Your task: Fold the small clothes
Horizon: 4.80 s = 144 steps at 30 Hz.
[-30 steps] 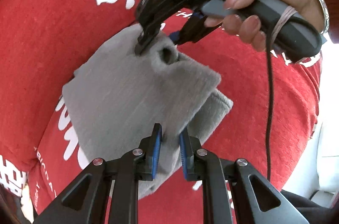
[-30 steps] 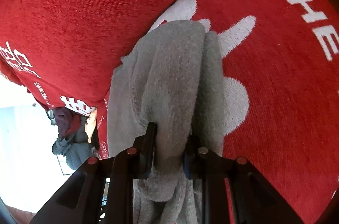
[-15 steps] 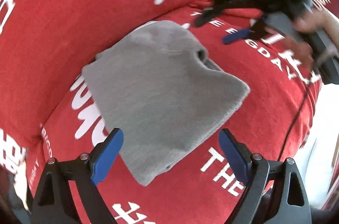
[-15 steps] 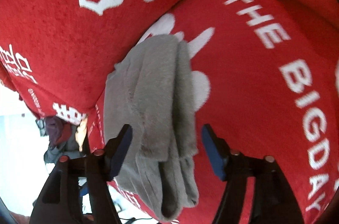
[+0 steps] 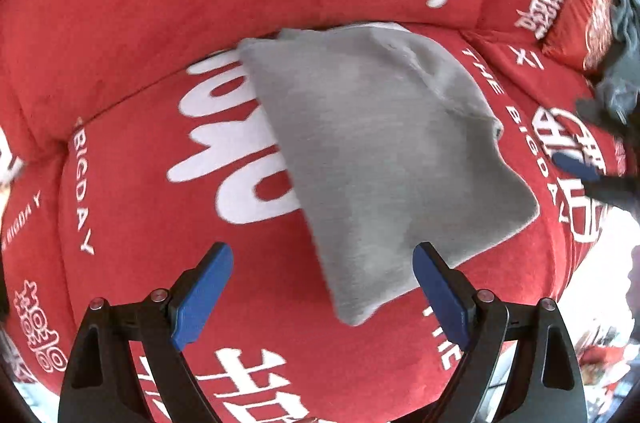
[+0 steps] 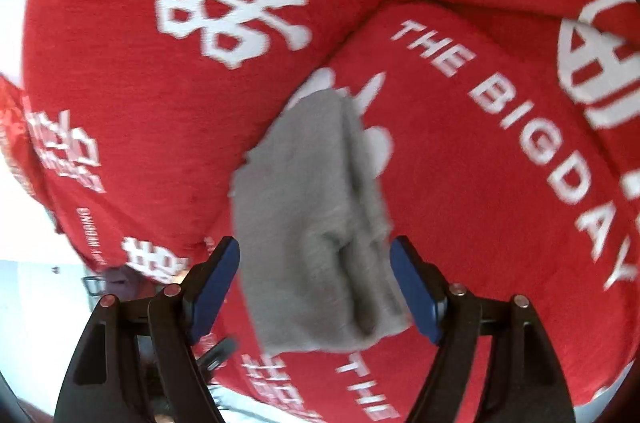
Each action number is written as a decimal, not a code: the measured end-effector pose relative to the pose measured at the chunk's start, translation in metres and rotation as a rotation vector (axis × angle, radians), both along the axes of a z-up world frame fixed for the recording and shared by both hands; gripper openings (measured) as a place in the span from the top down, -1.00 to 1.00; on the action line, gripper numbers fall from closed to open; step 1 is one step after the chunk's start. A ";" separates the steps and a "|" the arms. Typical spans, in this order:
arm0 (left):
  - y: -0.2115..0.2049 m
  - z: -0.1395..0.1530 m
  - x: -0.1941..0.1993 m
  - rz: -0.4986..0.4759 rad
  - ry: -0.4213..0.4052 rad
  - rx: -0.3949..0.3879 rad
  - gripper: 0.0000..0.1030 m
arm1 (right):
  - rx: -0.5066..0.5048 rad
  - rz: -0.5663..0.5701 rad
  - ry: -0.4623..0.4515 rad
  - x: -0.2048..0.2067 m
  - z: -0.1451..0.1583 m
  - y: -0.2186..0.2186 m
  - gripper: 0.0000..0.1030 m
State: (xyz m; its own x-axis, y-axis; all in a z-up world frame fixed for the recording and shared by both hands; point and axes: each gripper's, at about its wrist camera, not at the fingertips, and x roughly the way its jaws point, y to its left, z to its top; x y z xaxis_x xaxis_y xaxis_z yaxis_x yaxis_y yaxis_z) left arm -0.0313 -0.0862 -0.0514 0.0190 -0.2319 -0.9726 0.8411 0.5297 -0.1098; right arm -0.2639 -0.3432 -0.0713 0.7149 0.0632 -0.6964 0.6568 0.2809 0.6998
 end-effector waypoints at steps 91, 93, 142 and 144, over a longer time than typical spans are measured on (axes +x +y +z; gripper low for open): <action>-0.048 -0.033 0.028 0.205 -0.069 0.020 -0.79 | 0.002 0.264 0.254 0.071 -0.046 -0.036 0.72; -0.050 -0.041 0.031 0.214 -0.073 0.047 -0.79 | -0.076 0.308 0.310 0.069 -0.044 -0.034 0.72; -0.025 -0.050 0.064 0.288 0.180 -0.021 -0.79 | 0.105 0.186 0.235 0.018 -0.055 -0.068 0.01; -0.024 -0.059 0.072 0.277 0.249 -0.036 -0.79 | 0.119 0.201 0.196 0.025 -0.057 -0.076 -0.07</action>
State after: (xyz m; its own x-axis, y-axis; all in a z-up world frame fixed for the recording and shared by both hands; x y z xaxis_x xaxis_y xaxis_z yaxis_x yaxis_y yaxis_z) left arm 0.0402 -0.1106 -0.1108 -0.1502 -0.2848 -0.9468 0.6120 0.7253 -0.3153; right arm -0.2394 -0.4191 -0.1281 0.5326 0.2796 -0.7989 0.7219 0.3427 0.6012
